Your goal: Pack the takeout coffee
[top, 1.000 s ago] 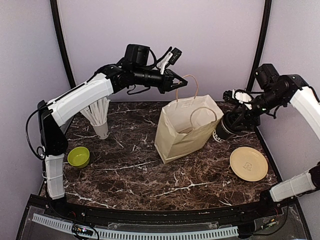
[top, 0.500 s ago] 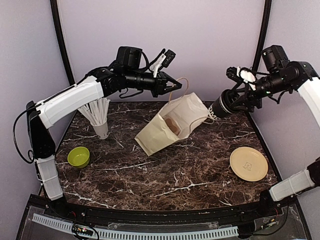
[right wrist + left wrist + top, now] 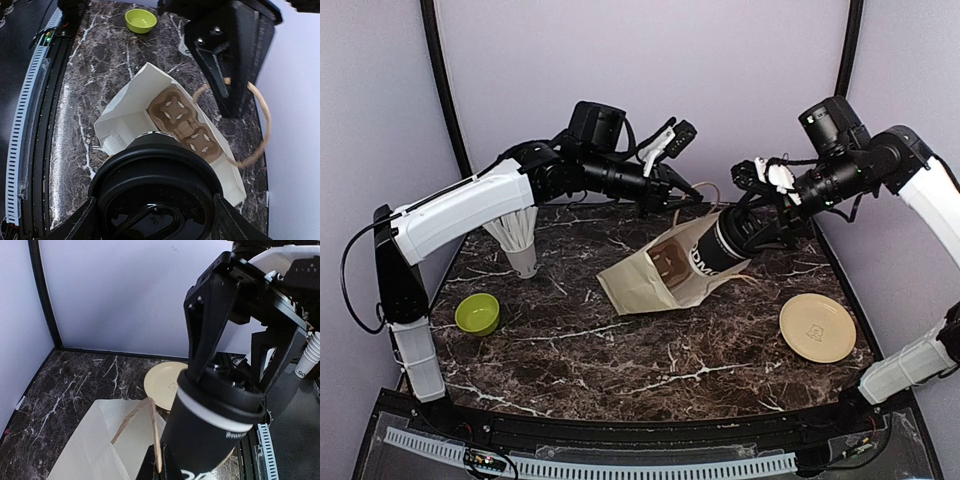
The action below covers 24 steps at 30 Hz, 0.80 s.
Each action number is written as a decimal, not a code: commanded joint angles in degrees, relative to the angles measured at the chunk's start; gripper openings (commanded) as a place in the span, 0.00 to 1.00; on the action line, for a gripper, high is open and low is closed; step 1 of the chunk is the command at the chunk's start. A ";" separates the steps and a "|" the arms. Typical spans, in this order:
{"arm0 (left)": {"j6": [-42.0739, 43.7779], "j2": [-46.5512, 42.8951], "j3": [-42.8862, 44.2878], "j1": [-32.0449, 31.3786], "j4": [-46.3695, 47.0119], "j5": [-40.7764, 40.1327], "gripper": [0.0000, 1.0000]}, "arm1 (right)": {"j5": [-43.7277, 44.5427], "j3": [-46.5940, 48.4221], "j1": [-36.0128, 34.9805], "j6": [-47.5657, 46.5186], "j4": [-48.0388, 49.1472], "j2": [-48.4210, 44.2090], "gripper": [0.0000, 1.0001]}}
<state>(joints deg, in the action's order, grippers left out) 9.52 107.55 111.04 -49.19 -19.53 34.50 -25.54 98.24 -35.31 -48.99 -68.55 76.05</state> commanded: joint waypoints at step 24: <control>4.65 -13.38 -14.92 -3.12 3.37 -2.39 0.00 | 22.24 -14.58 -21.69 5.08 13.24 -2.41 0.54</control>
<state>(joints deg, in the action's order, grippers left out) 13.13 96.75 97.93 -52.29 -17.54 32.12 -9.43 85.12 -56.75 -45.41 -60.45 76.60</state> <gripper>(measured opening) 0.029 0.695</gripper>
